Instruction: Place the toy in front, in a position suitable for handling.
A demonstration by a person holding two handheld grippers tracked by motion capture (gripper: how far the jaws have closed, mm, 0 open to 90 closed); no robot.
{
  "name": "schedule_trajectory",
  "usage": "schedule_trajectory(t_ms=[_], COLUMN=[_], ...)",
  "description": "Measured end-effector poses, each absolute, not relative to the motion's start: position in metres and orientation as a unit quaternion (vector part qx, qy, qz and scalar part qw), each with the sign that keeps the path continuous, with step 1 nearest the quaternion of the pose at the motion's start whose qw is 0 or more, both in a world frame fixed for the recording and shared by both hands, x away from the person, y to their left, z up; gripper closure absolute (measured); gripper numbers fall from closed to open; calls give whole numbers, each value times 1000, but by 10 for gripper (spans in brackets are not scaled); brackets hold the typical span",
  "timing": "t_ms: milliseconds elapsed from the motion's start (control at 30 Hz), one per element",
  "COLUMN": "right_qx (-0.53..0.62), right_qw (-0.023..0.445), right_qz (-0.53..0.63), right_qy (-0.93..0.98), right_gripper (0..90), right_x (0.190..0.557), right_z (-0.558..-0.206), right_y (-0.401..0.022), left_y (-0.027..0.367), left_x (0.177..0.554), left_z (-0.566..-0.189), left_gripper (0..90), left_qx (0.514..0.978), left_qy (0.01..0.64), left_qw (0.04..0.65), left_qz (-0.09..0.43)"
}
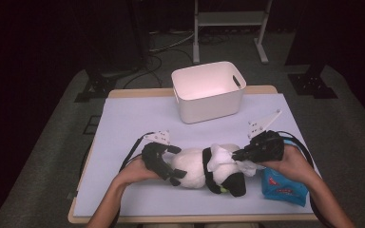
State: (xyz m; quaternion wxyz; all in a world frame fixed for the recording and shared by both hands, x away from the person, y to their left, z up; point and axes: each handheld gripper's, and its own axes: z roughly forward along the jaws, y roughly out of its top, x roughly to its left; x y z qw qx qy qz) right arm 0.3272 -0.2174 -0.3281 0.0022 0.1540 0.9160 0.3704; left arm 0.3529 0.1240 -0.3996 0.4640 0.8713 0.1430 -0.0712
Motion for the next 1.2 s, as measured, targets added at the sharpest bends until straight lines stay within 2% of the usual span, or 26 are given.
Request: schedule_trajectory(t_ms=[467,567,633,733,967,1100,1200], right_qx=[150,146,144,143,135,126,133], right_qw=[-3,-5,-7,-11,10,15,15], right_qz=[358,354,351,349,379,356,359], right_qy=[922,924,925,926,916,926,923], right_gripper=[854,854,855,855,853,853,853], right_x=[328,328,328,327,329,330,329], right_z=[-331,-332,-333,-332,-316,-321,-320], right_y=[-214,-212,-211,-210,-203,-187,-192], left_y=[116,114,113,112,107,101,103], left_x=[358,356,353,347,339,336,335], left_z=[-400,-401,-400,-399,-399,-396,-398], left_gripper=[0,59,133,197,198,198,198], left_qx=[884,887,890,894,890,896,892], left_qy=[149,136,124,105,88,76,80], left_qw=[435,433,433,435,447,437,443], left_qz=[-87,-83,-69,-35,8,29,33])
